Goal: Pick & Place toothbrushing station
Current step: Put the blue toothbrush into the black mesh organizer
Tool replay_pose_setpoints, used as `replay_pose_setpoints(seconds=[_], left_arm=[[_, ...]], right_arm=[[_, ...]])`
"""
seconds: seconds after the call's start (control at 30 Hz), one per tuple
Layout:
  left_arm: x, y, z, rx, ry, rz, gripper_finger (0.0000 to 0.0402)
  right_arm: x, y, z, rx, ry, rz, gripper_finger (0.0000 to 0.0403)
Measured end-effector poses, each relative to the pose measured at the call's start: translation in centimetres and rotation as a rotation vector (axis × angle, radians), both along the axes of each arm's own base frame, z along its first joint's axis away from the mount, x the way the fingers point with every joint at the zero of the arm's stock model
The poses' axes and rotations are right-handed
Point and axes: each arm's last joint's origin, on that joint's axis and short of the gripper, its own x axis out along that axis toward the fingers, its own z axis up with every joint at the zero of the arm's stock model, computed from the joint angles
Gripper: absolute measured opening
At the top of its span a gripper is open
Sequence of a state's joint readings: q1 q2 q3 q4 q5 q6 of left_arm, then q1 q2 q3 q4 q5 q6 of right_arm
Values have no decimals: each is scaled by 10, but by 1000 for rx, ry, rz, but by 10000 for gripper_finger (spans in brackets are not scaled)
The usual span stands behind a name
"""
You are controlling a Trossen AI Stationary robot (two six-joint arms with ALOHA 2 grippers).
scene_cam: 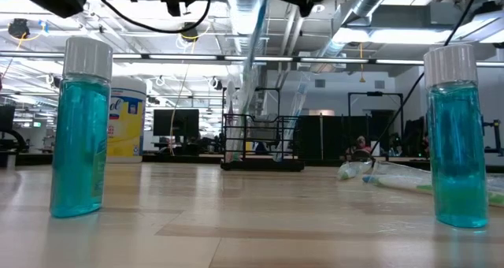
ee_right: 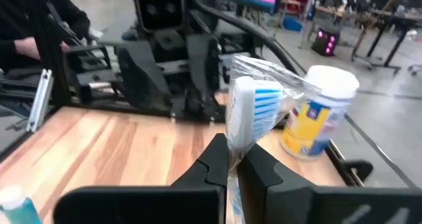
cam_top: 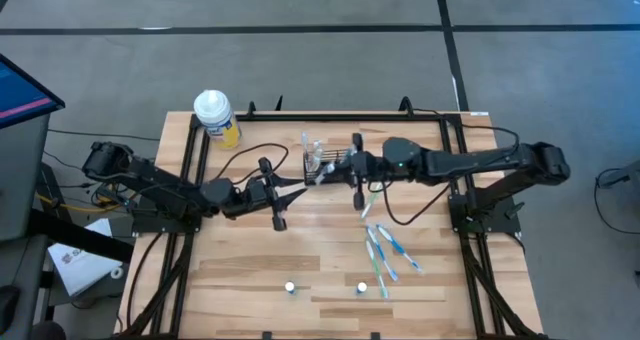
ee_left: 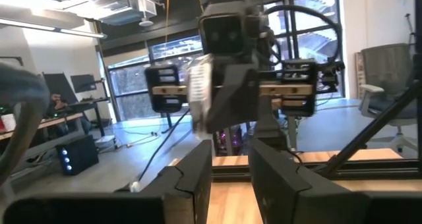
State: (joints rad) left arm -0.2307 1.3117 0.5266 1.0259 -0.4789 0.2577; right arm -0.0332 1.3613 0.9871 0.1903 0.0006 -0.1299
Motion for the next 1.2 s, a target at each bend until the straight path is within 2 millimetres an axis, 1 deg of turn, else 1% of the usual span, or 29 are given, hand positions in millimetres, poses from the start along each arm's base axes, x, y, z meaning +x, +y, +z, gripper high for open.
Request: replay_pose_setpoints(seconds=[0.2,0.47,0.57,0.73,1.0,1.2], left_arm=[[-1,-7,-1,1,6,-27,94],[-3,-18,-3,6,33,-72,93],[-3,-20,-5,12,53,-80,92],[-3,-20,-6,13,59,-80,92],[-3,-20,-6,7,61,-82,92],[-3,-20,-6,8,64,-82,93]], right_arm=[[-6,-11,-1,19,49,-46,5],[-10,-33,-7,35,113,-118,5],[-10,-37,-8,37,115,-132,5],[-14,-46,-12,61,166,-164,5],[-17,-52,-14,67,191,-186,5],[-19,-52,-14,63,209,-185,5]])
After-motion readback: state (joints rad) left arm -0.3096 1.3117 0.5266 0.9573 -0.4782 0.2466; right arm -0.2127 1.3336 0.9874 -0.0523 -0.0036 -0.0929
